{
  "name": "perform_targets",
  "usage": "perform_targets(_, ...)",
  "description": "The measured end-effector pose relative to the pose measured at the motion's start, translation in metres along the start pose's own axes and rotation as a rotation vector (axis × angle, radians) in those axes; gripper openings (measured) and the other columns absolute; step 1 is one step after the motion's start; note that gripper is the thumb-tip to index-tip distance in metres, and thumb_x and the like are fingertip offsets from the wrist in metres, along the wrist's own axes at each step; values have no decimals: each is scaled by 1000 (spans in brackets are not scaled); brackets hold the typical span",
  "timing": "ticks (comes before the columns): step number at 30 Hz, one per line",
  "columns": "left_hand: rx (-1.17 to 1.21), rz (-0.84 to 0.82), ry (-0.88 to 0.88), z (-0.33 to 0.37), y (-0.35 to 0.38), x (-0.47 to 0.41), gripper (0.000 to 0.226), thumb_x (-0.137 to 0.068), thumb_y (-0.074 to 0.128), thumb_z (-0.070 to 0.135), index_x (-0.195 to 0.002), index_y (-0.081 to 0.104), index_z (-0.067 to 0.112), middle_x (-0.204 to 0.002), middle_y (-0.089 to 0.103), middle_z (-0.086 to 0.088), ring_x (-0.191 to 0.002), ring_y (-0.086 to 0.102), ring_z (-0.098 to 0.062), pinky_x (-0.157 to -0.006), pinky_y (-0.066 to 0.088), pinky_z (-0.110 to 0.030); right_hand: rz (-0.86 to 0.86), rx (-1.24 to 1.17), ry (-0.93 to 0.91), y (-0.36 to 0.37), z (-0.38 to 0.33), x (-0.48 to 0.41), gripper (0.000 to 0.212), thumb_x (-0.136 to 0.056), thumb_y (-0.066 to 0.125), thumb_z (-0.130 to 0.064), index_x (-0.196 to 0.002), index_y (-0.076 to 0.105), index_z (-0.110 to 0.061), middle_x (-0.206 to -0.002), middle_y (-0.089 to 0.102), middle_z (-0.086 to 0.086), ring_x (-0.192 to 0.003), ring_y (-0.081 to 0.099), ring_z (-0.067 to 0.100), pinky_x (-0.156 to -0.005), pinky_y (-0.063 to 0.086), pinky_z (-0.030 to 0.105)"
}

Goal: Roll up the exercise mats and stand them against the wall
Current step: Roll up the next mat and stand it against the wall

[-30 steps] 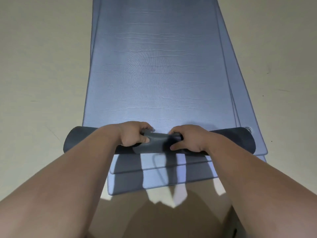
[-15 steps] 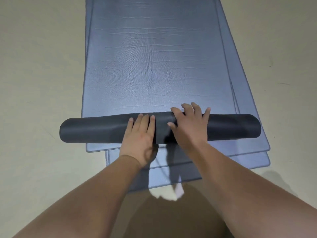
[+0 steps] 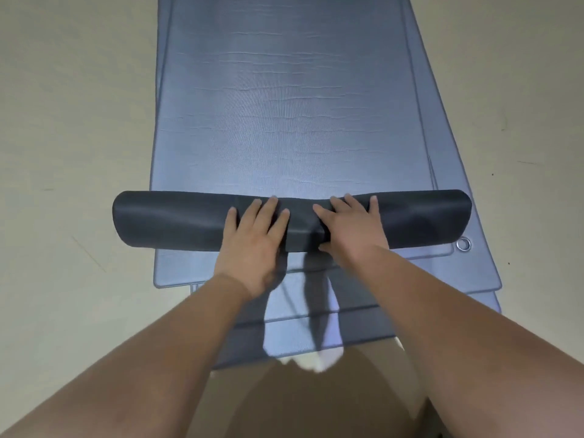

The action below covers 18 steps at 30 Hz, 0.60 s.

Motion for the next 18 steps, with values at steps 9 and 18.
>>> perform_targets(9,-14,66,-78,18,29,52,107,-76,71,47,-159,17,6,-167,10,-22,-154,5,-45,-116,4,-72,-28,-67,-112,-12,-14,14,27,-90,73,-42,-115,68,-35,-117,71,-3,-118,62,26,-108,38,42)
perform_targets(18,-38,-131,-142,11,15,18,131,-77,66,63,-155,-25,10,-163,-26,-17,-150,-25,-41,-117,-10,-68,-135,-386,-88,-32,-1,10,37,-92,73,-39,-128,69,-32,-124,70,-5,-118,61,22,-108,45,47)
Point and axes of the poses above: each hand's wrist, its own x-axis away from the middle knuckle, its own y-axis out of the palm, z = x × y, the point moved 7 cm from there along -x, towards the middle knuckle
